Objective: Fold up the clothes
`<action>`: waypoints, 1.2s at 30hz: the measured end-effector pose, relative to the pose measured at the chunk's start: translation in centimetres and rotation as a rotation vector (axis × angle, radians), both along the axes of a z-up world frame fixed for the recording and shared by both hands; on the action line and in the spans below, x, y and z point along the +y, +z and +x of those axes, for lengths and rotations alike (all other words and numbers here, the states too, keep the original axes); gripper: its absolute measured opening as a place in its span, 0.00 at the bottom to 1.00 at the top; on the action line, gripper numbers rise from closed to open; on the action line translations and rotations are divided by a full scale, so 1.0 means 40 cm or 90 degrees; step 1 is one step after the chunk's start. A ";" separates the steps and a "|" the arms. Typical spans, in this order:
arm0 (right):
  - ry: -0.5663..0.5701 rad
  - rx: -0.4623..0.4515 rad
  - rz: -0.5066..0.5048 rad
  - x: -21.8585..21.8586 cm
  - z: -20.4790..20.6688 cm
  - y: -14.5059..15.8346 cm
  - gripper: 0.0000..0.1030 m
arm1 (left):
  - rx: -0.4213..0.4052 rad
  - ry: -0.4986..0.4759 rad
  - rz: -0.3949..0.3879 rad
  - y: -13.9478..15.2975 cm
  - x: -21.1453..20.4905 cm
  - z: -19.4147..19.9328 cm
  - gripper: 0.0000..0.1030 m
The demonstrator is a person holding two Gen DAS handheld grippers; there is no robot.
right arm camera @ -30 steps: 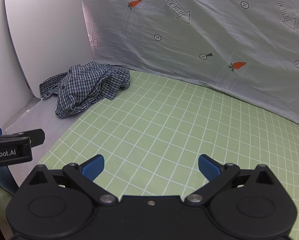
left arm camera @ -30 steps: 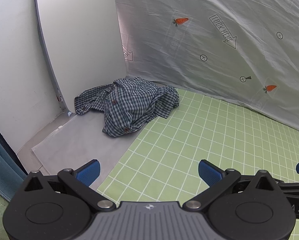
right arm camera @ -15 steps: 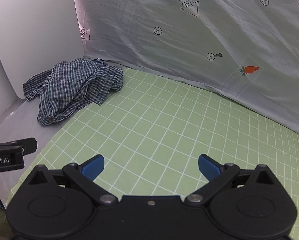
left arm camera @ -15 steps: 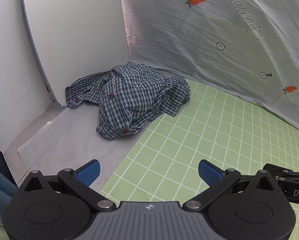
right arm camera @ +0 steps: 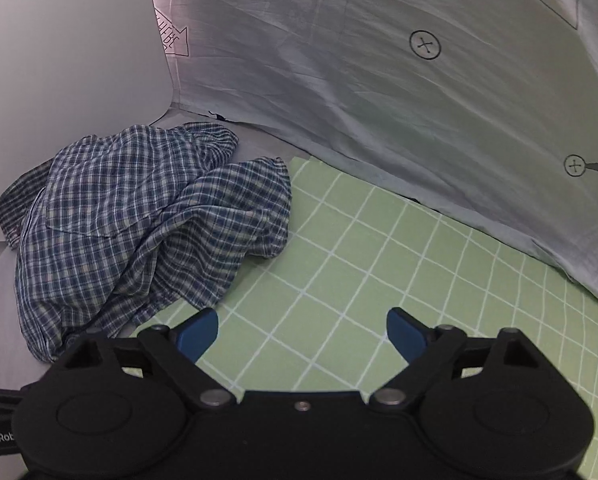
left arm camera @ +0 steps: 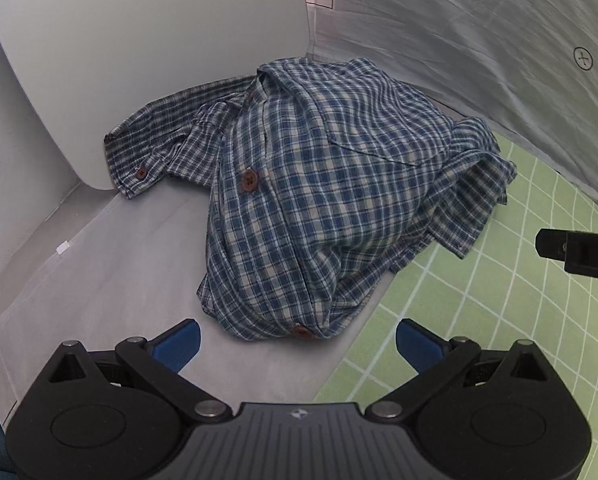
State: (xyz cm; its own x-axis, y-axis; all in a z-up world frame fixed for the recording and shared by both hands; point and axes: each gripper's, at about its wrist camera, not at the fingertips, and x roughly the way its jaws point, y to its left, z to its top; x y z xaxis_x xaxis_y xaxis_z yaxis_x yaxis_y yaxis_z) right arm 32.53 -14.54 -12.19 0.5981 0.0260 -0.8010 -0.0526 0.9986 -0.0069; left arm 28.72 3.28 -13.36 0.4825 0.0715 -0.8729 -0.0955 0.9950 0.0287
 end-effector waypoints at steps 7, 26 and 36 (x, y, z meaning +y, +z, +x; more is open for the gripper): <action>0.101 0.001 0.011 0.098 0.140 -0.110 0.37 | -0.022 0.061 -0.049 -0.031 0.023 0.082 0.56; -0.179 -0.101 0.039 -0.282 -0.351 0.023 0.00 | -0.123 -0.186 -0.105 0.178 -0.259 -0.229 0.18; -0.237 -0.025 -0.005 -0.477 -0.720 -0.009 0.16 | -0.011 -0.362 -0.176 0.120 -0.582 -0.533 0.21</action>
State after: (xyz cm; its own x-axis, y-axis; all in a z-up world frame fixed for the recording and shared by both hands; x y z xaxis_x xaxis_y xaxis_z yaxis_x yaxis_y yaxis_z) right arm 3.73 -33.60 -12.56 0.5952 -0.2053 -0.7769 0.3142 0.9493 -0.0102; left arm 7.42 -20.00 -8.56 0.3926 -0.4279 -0.8141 0.4524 0.8605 -0.2342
